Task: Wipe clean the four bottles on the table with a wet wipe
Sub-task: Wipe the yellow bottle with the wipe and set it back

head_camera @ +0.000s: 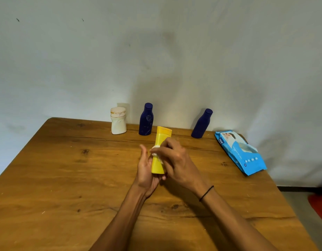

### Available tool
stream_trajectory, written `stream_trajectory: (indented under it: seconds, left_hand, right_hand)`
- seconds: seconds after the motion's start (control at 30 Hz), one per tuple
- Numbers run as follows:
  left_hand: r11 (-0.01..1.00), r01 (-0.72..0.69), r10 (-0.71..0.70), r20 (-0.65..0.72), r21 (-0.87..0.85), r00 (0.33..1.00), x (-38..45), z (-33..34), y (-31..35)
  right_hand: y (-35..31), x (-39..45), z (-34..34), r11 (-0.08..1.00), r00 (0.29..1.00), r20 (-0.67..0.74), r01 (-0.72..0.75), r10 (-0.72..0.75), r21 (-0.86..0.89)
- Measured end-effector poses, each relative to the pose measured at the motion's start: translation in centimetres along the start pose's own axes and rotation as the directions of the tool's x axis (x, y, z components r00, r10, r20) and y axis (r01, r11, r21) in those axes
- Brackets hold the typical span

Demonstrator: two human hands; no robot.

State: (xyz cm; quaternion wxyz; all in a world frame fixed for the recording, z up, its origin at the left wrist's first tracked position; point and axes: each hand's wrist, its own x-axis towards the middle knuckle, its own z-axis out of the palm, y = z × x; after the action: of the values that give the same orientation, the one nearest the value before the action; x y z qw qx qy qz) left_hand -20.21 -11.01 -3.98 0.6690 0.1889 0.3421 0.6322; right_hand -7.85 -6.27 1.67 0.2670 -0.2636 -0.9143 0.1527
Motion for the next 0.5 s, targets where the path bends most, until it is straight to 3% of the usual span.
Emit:
stream_trajectory:
  seconds: [0.2, 0.33, 0.5]
  left_hand:
    - [0.998, -0.045, 0.047, -0.032, 0.036, 0.998, 0.3, -0.3, -0.3]
    - [0.965, -0.097, 0.108, -0.032, 0.244, 0.994, 0.7, -0.2, -0.7]
    - [0.889, -0.153, 0.177, -0.015, 0.432, 0.984, 1.0, 0.3, -1.1]
  right_hand:
    - [-0.7, -2.6, 0.5, 1.0, 1.0, -0.019, 0.013, -0.013, 0.017]
    - [0.2, -2.1, 0.5, 0.999, 0.999, -0.037, 0.002, -0.004, -0.045]
    - [0.8, 0.4, -0.8, 0.994, 0.974, -0.199, -0.108, 0.107, 0.006]
